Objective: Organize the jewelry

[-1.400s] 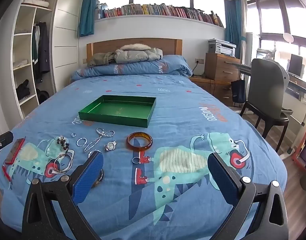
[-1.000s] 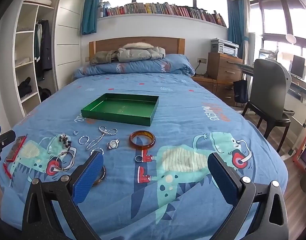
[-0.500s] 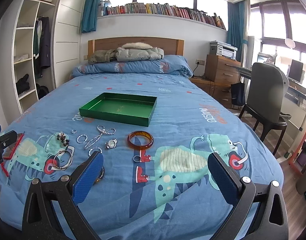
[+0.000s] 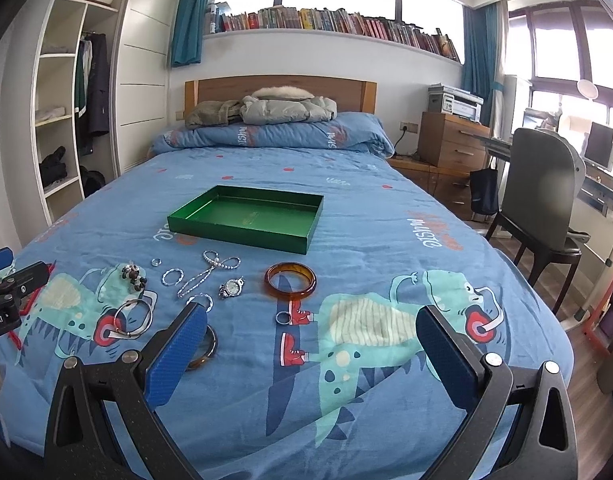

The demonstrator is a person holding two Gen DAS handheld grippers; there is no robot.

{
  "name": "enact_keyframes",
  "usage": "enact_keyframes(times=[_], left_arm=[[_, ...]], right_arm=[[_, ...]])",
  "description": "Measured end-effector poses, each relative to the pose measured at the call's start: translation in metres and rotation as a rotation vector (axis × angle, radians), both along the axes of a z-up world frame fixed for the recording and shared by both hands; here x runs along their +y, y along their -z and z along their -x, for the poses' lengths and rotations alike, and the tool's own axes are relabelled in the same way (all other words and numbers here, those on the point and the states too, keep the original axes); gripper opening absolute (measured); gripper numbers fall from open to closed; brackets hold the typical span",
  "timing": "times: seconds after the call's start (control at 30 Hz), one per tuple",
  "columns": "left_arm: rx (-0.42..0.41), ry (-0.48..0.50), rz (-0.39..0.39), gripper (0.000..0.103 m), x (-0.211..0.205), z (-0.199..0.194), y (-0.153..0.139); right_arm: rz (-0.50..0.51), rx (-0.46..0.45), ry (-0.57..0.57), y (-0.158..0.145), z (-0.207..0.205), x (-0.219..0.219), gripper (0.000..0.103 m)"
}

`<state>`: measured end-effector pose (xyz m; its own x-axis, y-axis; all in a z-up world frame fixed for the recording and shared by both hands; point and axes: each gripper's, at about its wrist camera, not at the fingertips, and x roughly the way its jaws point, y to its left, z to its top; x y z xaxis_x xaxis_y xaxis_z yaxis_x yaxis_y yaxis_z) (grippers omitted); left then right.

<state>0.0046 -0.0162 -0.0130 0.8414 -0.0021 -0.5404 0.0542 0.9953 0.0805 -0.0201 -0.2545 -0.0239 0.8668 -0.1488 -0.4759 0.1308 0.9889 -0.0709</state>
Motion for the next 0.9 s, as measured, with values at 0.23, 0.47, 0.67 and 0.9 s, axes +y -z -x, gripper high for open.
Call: enact_keyframes(times=[0.23, 0.47, 0.67, 0.9], left_arm=[[0.007, 0.003, -0.002, 0.08, 0.0, -0.003, 0.0], [0.003, 0.001, 0.005, 0.08, 0.005, -0.007, 0.001], [-0.005, -0.008, 0.005, 0.08, 0.007, -0.009, 0.002], [-0.002, -0.018, 0.005, 0.08, 0.009, -0.013, 0.004]], right_arm=[[-0.004, 0.003, -0.015, 0.002, -0.002, 0.002, 0.103], [-0.003, 0.003, -0.02, 0.002, -0.005, 0.005, 0.103], [-0.003, 0.01, -0.024, 0.004, -0.009, 0.007, 0.103], [0.0, 0.019, -0.033, 0.007, -0.013, 0.009, 0.103]])
